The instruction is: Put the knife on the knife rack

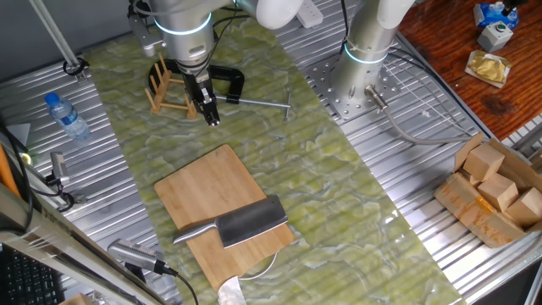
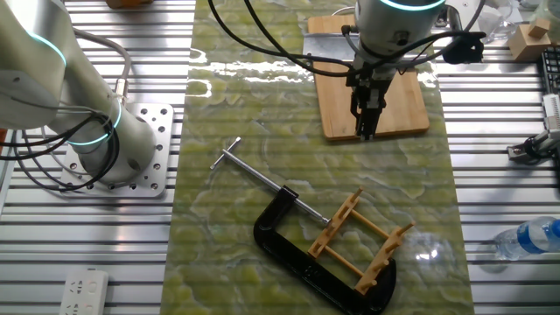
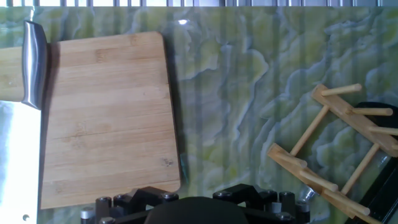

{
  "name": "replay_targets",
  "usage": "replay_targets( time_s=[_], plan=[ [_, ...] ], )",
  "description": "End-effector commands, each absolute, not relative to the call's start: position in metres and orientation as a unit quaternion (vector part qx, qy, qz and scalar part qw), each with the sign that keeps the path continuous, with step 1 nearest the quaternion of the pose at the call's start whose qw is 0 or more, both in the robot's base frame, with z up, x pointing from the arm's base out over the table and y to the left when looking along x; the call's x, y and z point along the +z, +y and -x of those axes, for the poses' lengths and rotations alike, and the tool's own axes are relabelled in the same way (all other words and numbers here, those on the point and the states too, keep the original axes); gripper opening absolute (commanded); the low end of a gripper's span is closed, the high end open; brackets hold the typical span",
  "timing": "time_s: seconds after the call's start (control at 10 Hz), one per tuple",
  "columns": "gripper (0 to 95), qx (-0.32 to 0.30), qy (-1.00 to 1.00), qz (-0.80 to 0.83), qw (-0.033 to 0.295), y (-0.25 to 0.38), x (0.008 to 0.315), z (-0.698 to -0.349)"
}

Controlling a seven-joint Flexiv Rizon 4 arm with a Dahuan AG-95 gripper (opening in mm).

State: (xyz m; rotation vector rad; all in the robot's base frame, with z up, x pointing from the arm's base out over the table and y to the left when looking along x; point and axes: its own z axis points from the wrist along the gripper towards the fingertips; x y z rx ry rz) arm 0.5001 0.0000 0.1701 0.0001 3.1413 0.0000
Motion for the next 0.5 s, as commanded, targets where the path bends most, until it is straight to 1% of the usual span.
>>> replay_targets(
  time_s=[0.1,0.5],
  plan=[
    [0.0,0.025,0.997,0.068,0.006,0.0000,0.1700,-0.5000],
    [0.0,0.035,0.996,0.083,-0.001,0.0000,0.1700,-0.5000]
  ],
)
